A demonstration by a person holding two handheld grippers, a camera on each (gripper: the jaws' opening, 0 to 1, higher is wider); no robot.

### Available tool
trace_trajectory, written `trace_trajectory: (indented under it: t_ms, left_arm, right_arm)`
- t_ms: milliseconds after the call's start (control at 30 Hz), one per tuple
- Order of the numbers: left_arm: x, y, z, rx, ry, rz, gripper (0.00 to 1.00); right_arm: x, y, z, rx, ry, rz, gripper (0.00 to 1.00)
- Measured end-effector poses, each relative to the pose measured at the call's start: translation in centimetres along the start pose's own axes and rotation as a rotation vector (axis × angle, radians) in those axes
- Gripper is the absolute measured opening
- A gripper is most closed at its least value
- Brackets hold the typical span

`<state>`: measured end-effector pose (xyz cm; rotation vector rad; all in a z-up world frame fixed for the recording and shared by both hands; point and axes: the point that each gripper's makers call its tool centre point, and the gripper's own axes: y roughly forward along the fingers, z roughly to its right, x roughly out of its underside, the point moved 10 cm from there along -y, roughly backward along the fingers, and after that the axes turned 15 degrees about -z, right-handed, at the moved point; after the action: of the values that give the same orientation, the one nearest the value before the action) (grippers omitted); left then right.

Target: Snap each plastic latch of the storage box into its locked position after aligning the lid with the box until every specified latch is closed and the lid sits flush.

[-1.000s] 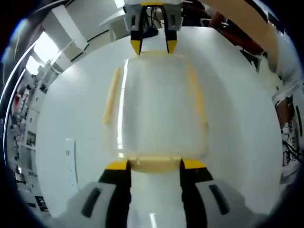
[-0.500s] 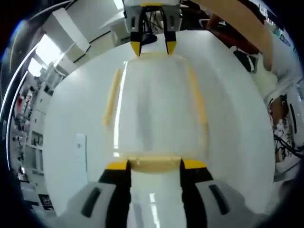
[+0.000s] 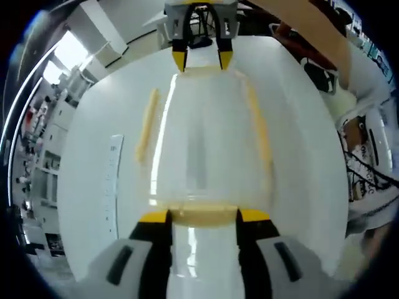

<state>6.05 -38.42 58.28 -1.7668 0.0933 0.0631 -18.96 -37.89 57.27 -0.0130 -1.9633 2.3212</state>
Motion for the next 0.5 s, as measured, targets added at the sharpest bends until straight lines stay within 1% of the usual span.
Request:
trace_trajectory:
  t_ms: [100,233,400,433,500]
  left_arm:
    - [1.7,-0.3,0.0,-0.002,-0.016,-0.002,0.39]
    - [4.4,-0.7,0.0,-0.002,-0.041,-0.005,0.39]
    - [7.4,-0.9,-0.3,0.004,-0.061,-0.014,0.39]
    - [8.2,-0.9,-0.3,0.006,-0.067,-0.015,0.39]
    - [9.2,-0.9,-0.4,0.003,-0.073,-0.016,0.39]
  right_arm:
    - [-1.7,-0.1,0.3,-0.005,-0.015,0.008,0.39]
    - [-4.3,-0.1,0.8,-0.007,-0.039,0.029,0.39]
    - [-7.9,-0.1,1.4,-0.010,-0.066,0.035,0.40]
    - [-8.3,-0.1,1.4,-0.010,-0.069,0.036,0.40]
    - [-9.3,0.0,1.6,-0.012,-0.076,0.043,0.40]
